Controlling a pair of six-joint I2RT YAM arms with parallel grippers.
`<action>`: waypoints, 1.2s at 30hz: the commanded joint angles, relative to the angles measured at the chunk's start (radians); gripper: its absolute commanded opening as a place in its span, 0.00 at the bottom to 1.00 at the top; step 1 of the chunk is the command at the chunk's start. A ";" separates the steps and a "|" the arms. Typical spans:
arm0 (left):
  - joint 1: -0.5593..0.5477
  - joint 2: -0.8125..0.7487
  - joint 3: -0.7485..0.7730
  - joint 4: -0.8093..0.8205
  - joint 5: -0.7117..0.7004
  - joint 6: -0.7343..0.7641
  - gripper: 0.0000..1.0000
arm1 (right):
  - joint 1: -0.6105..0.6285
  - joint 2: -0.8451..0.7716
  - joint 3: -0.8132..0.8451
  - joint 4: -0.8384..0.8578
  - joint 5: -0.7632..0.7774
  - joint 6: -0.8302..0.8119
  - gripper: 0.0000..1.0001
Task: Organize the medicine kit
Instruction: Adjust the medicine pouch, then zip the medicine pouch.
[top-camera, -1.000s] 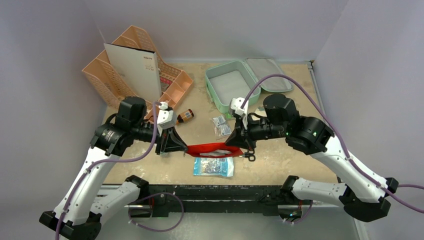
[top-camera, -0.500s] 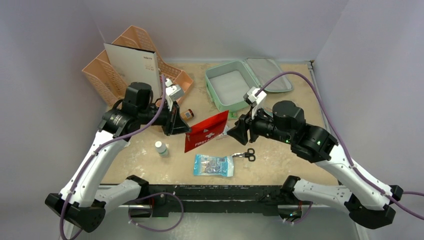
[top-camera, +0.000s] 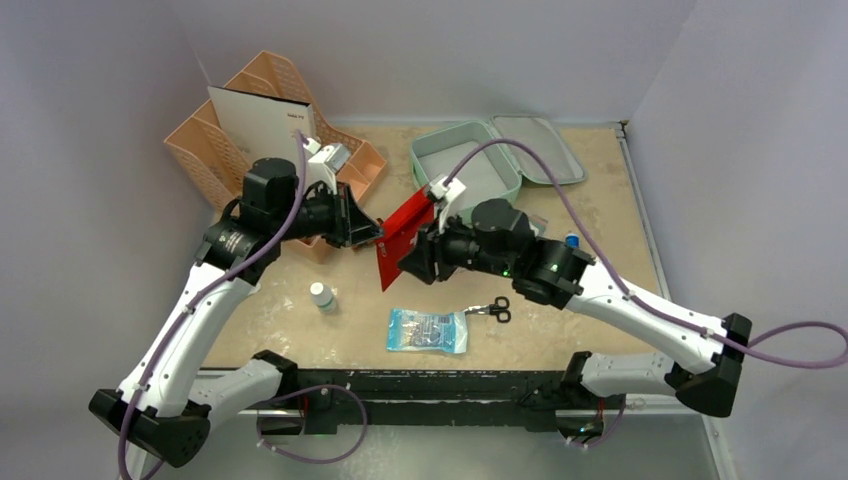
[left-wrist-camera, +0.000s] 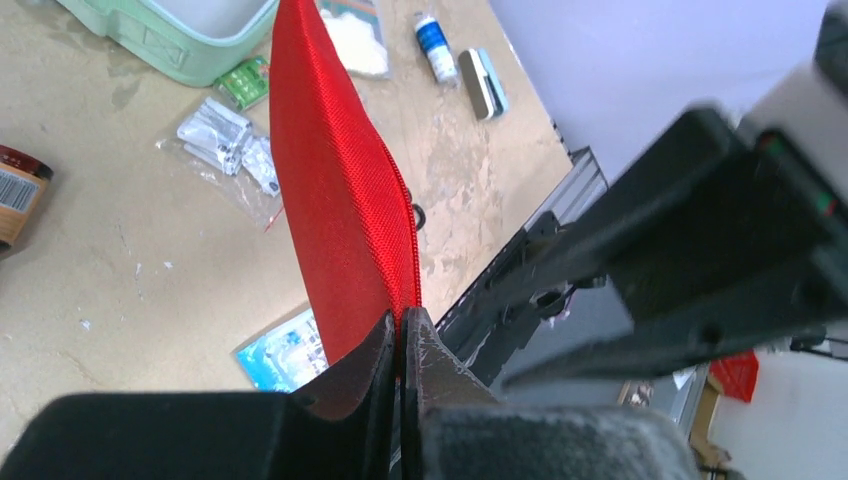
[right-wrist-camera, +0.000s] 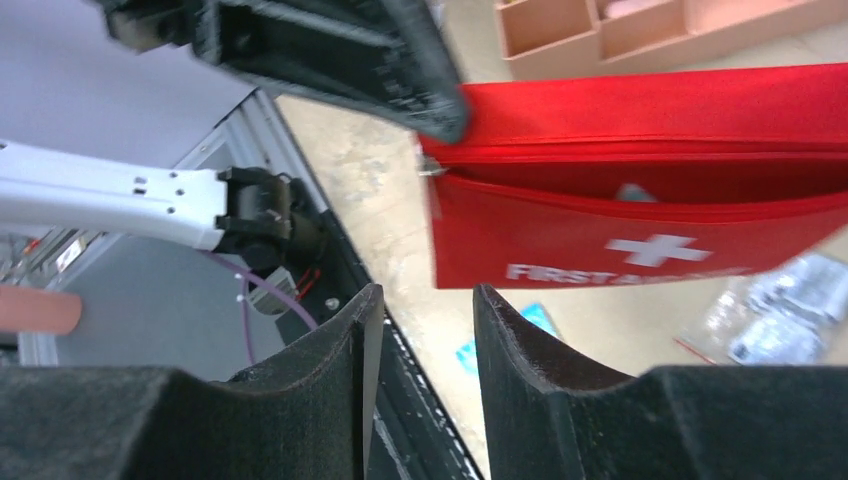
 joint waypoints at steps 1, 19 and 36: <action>-0.004 -0.063 -0.009 0.131 -0.060 -0.130 0.00 | 0.082 0.025 0.016 0.185 0.049 -0.009 0.40; -0.004 -0.092 -0.016 0.139 -0.066 -0.213 0.00 | 0.096 0.089 -0.034 0.400 0.072 -0.048 0.36; -0.004 -0.101 -0.008 0.115 -0.076 -0.214 0.00 | 0.096 0.063 -0.014 0.285 0.163 -0.010 0.42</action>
